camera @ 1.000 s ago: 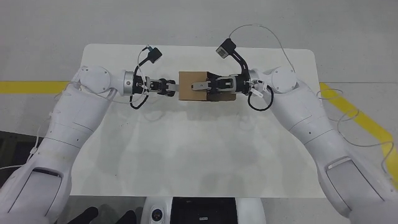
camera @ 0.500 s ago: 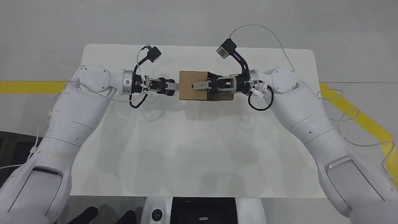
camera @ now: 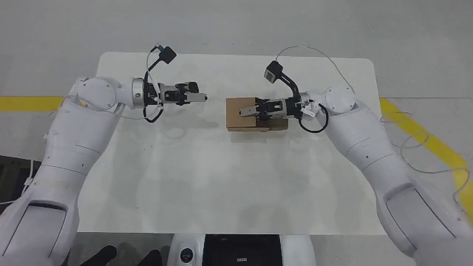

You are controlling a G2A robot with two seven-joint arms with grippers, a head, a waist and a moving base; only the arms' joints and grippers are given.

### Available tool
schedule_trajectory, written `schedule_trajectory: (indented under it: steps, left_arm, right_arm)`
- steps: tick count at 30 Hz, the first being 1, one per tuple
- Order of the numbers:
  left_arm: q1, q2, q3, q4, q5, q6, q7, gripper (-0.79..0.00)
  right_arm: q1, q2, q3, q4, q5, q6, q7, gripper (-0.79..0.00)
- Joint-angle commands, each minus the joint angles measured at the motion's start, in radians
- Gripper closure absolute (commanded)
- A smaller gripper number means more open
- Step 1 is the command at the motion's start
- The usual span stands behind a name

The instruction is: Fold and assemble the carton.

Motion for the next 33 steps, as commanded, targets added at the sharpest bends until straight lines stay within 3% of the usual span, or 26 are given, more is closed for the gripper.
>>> schedule_trajectory:
  steps: [1, 2, 4, 11, 13, 15, 16, 17, 23, 33]
  left_arm:
    - [0.019, 0.013, -0.003, -0.039, 0.046, -0.040, 0.042, -0.785]
    - [0.028, 0.020, -0.004, -0.056, 0.067, -0.059, 0.062, -0.785]
    - [0.045, 0.034, -0.005, -0.085, 0.116, -0.098, 0.100, -0.785]
    - [0.092, 0.080, -0.002, -0.135, 0.290, -0.240, 0.243, -0.785]
    - [0.105, 0.089, -0.002, -0.142, 0.350, -0.285, 0.287, -0.785]
    - [0.117, 0.097, -0.006, -0.150, 0.420, -0.335, 0.337, -0.785]
    - [0.126, 0.100, -0.007, -0.155, 0.449, -0.359, 0.362, -0.785]
    - [0.133, 0.103, -0.010, -0.158, 0.480, -0.382, 0.385, -0.785]
    - [0.194, 0.110, -0.027, -0.257, 0.671, -0.382, 0.538, -0.785]
    - [0.306, 0.110, -0.048, -0.363, 1.137, -0.382, 0.986, -0.785]
  right_arm:
    - [0.003, -0.011, -0.011, 0.032, -0.002, 0.001, -0.003, 0.000]
    - [0.005, -0.017, -0.018, 0.047, -0.007, 0.004, -0.007, -0.015]
    - [0.010, -0.029, -0.031, 0.077, -0.018, 0.008, -0.016, -0.145]
    - [0.020, -0.061, -0.050, 0.152, -0.028, 0.005, -0.021, -0.194]
    - [0.021, -0.067, -0.050, 0.166, -0.026, 0.000, -0.019, -0.259]
    - [0.023, -0.071, -0.046, 0.180, -0.023, -0.002, -0.015, -0.391]
    - [0.024, -0.072, -0.043, 0.186, -0.024, -0.004, -0.012, -0.653]
    - [0.026, -0.072, -0.041, 0.190, -0.026, -0.004, -0.008, -0.773]
    - [0.023, -0.062, -0.015, 0.178, -0.039, 0.001, 0.001, -0.785]
    - [-0.014, -0.007, 0.056, 0.066, -0.104, 0.019, 0.020, -0.785]
